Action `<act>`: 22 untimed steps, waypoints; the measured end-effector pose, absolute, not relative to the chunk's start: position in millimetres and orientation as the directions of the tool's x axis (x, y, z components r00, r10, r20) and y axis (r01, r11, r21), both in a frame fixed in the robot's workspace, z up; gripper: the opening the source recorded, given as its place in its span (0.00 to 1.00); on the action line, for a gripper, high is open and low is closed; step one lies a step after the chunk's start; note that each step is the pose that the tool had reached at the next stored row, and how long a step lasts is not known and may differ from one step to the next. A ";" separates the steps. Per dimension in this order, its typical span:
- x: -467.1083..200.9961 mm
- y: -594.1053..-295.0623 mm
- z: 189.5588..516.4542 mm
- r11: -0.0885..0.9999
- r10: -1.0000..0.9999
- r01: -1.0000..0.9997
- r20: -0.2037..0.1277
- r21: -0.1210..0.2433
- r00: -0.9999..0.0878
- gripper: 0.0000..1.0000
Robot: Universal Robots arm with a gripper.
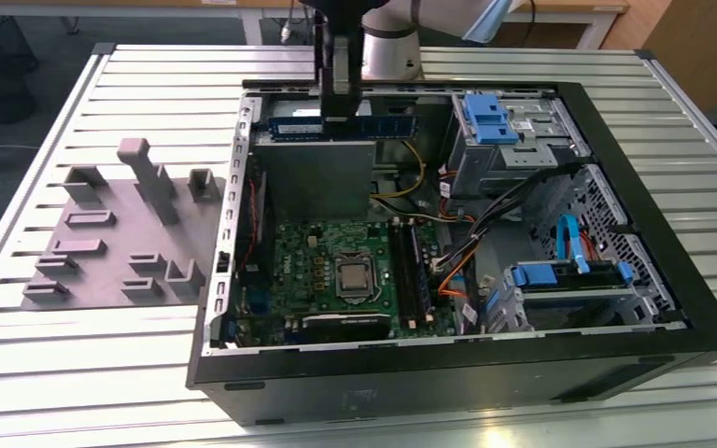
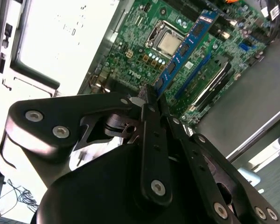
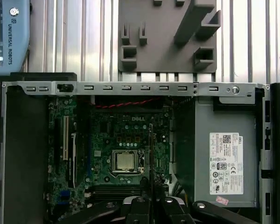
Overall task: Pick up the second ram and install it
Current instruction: 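Pick up the second ram and move it above second insertion slot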
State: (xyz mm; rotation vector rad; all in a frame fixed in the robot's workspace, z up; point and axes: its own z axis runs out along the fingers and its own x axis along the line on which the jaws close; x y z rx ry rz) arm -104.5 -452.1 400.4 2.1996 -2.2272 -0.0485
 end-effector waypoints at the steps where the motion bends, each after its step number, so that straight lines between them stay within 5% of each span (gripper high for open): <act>1: -102.3 -452.1 400.4 0.012 -1.000 -0.999 -0.014 0.030 -0.013 0.14; 22: -62.4 -452.1 400.4 0.012 -1.000 -0.999 -0.014 0.030 -0.013 0.14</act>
